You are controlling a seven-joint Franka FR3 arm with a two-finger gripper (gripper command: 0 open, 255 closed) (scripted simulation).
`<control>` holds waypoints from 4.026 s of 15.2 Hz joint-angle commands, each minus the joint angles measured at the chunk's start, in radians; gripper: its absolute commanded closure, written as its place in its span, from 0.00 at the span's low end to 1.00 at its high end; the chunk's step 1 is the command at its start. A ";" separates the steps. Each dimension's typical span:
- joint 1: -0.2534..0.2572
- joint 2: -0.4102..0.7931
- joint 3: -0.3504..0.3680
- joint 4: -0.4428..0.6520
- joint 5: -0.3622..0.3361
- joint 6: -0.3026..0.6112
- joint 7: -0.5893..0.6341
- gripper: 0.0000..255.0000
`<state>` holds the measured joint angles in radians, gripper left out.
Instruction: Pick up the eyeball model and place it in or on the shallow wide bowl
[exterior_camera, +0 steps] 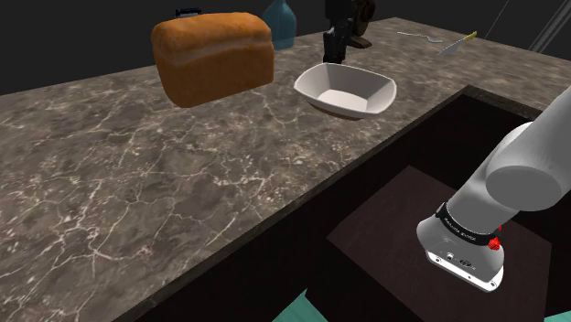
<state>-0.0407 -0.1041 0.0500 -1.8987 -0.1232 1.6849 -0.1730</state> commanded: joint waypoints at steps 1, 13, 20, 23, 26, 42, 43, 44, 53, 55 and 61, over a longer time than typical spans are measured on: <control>0.000 0.000 0.000 0.000 0.000 0.000 0.000 1.00; 0.001 0.011 0.002 0.159 0.001 -0.148 -0.015 1.00; 0.002 0.033 0.004 0.280 -0.001 -0.246 -0.025 1.00; 0.002 0.047 0.005 0.337 -0.002 -0.290 -0.029 1.00; 0.003 0.059 0.005 0.382 -0.004 -0.323 -0.032 1.00; 0.136 -0.284 0.189 0.055 0.124 -0.361 0.281 1.00; 0.137 -0.289 0.189 0.036 0.125 -0.348 0.281 1.00; 0.137 -0.294 0.189 0.018 0.126 -0.334 0.281 1.00; 0.142 -0.327 0.190 -0.135 0.134 -0.215 0.284 1.00; 0.143 -0.332 0.191 -0.166 0.136 -0.188 0.285 1.00; 0.144 -0.334 0.191 -0.175 0.136 -0.180 0.285 1.00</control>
<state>0.1031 -0.4376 0.2410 -2.0738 0.0127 1.5043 0.1119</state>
